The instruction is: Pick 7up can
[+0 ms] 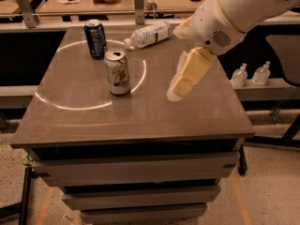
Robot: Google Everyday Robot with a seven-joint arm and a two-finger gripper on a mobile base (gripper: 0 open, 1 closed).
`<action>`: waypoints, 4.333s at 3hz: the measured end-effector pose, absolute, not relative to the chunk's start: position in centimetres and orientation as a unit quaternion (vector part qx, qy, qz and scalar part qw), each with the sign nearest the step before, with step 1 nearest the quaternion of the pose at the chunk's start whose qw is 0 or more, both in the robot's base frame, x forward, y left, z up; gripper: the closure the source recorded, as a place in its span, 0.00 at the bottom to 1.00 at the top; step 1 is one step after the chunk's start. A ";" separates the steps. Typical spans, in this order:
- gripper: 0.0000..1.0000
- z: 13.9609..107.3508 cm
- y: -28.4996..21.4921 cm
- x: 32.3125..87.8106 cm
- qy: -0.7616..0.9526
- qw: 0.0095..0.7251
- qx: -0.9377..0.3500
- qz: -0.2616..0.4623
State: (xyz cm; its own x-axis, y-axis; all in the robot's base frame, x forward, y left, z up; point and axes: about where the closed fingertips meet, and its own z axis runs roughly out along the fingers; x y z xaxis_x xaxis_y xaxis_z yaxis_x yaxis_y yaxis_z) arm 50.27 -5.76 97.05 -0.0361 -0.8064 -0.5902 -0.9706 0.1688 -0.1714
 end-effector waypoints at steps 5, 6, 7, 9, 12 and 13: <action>0.00 93.3 -4.2 63.7 0.708 0.469 -0.484 0.210; 0.00 93.3 -0.4 65.0 0.671 0.442 -0.537 0.256; 0.00 92.4 2.7 65.1 0.648 0.408 -0.570 0.297; 0.00 90.5 7.0 64.5 0.628 0.363 -0.590 0.354; 0.00 88.1 9.7 61.5 0.632 0.344 -0.577 0.387; 0.19 87.1 8.9 61.3 0.641 0.343 -0.569 0.384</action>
Offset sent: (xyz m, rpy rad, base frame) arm 0.0961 -0.0302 -0.0366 0.3358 -0.1893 -0.4851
